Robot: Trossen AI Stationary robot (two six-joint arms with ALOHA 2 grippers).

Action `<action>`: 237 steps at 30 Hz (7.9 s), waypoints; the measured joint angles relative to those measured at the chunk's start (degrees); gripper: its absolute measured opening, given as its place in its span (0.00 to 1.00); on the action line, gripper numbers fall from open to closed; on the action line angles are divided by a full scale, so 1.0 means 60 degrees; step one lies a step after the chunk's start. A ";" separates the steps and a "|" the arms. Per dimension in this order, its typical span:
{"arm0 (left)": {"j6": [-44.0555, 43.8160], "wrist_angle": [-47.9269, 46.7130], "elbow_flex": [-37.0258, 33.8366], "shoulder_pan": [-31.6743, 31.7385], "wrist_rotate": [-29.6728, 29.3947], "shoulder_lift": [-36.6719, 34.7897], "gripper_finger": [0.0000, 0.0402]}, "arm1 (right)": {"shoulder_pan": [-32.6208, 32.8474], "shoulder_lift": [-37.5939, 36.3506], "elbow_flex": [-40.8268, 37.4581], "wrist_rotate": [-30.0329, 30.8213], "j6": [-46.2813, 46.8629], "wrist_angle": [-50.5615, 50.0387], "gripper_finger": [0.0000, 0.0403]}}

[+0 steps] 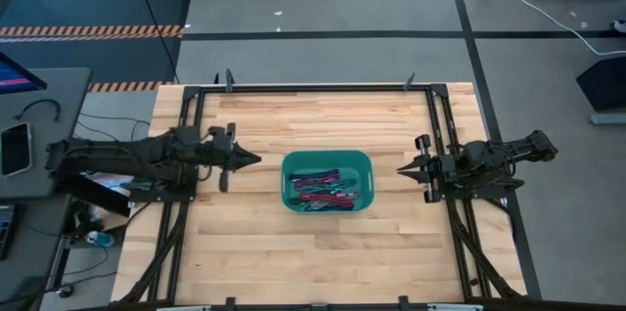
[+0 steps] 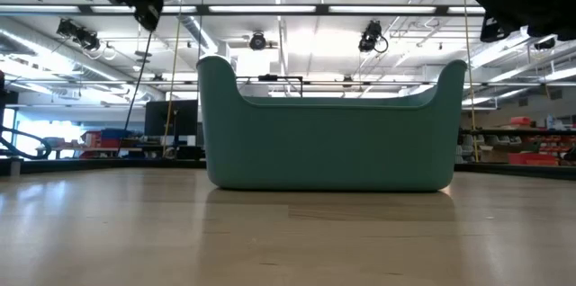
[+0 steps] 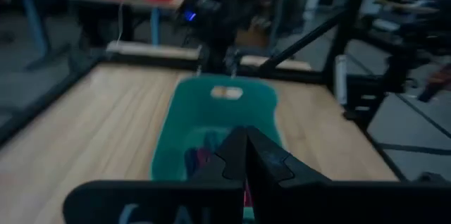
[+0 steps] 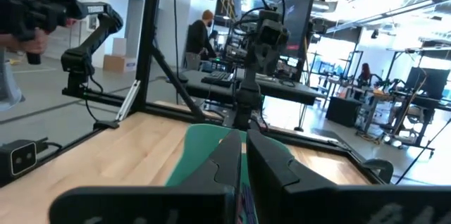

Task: Pick and place USB-C Cables
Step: Return to Home Position

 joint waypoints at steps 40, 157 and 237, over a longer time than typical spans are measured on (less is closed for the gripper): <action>-0.0191 -0.0137 -0.4193 0.0030 -0.0699 -0.5967 0.02 | 0.0001 0.0011 0.0007 0.0828 0.0807 -0.0597 0.08; 0.1374 -0.0055 -0.4211 0.0019 -0.0738 -0.5963 0.02 | -0.2575 0.0007 0.0007 -0.1250 0.3166 -0.1731 0.08; 0.1372 -0.0054 -0.4215 0.0020 -0.0738 -0.5963 0.02 | -0.2572 0.0007 0.0007 -0.1250 0.3166 -0.1727 0.08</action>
